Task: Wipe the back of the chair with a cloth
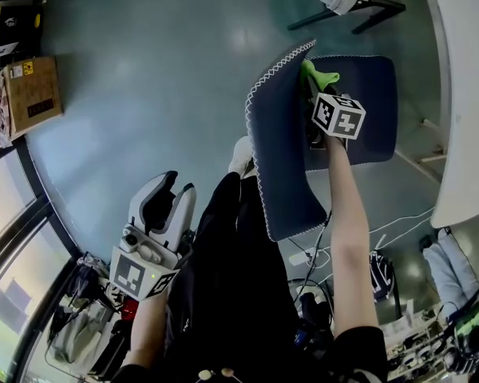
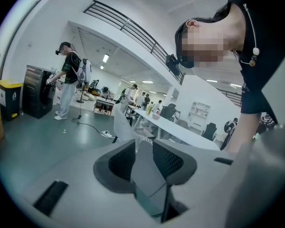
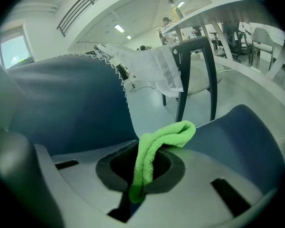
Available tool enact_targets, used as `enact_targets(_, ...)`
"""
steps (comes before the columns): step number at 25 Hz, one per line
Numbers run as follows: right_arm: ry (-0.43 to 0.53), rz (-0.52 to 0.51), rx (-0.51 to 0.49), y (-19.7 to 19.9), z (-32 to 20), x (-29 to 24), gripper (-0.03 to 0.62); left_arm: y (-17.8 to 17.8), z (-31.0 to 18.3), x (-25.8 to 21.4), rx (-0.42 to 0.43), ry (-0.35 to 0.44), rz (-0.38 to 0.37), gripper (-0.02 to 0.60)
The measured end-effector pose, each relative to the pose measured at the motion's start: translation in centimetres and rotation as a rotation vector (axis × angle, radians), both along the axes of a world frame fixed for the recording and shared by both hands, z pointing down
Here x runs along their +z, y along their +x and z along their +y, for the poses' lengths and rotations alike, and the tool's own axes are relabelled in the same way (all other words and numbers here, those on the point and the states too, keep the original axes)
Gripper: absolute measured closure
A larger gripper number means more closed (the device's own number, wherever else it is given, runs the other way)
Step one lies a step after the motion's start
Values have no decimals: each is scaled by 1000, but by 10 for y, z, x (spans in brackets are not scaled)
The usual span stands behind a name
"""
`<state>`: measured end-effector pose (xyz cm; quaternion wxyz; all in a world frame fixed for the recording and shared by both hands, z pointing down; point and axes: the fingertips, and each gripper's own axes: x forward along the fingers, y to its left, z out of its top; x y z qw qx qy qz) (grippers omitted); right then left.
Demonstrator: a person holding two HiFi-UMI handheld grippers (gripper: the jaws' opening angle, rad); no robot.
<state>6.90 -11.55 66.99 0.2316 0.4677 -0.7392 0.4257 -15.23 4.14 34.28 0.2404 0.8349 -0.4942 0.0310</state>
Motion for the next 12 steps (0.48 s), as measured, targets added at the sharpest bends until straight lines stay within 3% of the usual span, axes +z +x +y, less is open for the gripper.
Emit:
enact_targets(7, 26, -17, 63, -11, -12, 1, 574, 3, -5, -1, 32, 14, -17, 434)
enact_targets(12, 3, -43, 9, -26, -8, 9, 574, 2, -5, 4, 37, -9, -10, 434)
